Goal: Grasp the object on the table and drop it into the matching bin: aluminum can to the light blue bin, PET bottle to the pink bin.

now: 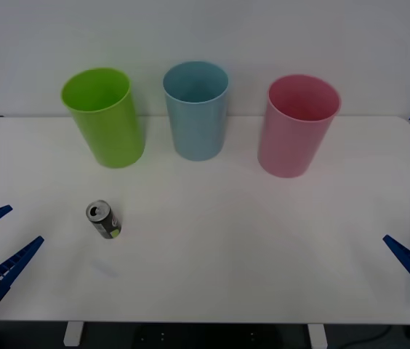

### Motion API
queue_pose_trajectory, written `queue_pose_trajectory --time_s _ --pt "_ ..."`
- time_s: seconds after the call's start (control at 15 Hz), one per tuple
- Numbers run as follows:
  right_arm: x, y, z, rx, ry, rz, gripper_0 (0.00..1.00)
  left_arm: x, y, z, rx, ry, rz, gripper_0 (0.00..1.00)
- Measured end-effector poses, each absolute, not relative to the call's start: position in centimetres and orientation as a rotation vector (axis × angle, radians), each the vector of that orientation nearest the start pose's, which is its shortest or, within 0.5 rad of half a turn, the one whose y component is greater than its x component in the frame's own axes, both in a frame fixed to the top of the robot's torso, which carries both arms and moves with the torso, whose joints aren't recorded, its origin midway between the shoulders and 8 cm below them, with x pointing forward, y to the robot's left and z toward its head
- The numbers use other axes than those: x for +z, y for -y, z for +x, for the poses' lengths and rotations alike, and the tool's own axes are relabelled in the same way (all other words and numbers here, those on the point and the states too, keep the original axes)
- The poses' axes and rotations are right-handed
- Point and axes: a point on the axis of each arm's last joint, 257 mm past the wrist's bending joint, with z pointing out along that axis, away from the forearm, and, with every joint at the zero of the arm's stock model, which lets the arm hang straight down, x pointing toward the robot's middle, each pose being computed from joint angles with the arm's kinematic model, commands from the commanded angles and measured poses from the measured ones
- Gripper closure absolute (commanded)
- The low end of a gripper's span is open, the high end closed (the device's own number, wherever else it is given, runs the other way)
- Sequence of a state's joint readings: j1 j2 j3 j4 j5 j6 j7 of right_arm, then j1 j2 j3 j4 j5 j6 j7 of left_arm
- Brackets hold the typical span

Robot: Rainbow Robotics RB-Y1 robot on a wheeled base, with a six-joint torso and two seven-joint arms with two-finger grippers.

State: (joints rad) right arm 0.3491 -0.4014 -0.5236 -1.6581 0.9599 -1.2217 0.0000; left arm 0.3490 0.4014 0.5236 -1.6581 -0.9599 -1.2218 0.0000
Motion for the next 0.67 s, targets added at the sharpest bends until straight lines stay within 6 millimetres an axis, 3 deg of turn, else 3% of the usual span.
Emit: queue_pose_trajectory --time_s 0.67 --pt "-16.9 33.0 34.2 0.567 -1.441 -0.465 0.00 -18.4 -33.9 34.1 -0.558 -1.473 0.423 0.00"
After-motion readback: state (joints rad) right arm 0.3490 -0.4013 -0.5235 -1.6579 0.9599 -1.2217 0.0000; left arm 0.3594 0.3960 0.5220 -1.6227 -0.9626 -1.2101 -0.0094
